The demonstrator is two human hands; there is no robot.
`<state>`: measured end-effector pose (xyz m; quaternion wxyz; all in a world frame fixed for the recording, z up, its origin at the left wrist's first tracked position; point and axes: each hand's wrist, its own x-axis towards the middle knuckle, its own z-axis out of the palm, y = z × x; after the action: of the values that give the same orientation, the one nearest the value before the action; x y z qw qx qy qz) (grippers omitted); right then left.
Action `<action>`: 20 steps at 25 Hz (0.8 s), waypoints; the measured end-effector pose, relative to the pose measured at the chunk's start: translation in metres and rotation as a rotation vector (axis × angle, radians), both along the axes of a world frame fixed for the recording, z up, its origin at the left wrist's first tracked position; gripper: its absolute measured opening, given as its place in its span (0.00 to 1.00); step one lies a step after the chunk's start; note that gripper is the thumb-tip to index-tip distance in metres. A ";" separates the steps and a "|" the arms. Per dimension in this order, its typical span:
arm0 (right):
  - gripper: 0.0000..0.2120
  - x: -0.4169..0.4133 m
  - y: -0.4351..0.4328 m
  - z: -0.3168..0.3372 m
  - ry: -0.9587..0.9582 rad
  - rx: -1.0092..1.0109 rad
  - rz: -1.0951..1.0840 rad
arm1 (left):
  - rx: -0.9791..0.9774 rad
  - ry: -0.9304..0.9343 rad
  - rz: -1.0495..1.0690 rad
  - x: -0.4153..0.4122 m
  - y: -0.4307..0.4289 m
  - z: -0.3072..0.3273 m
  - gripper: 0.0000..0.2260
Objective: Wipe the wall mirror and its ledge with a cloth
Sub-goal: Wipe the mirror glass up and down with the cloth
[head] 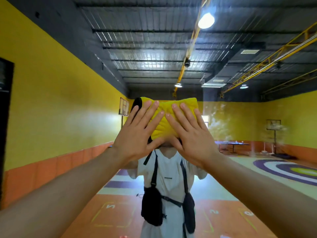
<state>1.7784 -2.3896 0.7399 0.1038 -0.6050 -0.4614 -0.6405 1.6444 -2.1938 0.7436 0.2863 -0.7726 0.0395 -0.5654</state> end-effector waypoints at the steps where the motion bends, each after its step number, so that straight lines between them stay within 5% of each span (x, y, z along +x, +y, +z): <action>1: 0.29 -0.003 -0.001 -0.015 0.010 -0.009 -0.007 | 0.002 0.015 0.003 -0.002 0.000 -0.014 0.33; 20: 0.30 -0.028 -0.004 -0.394 0.168 -0.171 -0.108 | -0.045 0.124 0.041 -0.011 0.003 -0.399 0.35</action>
<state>1.7504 -2.3932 0.3458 0.0554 -0.6872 -0.4708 -0.5504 1.6334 -2.1906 0.3442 0.2772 -0.8131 0.0287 -0.5112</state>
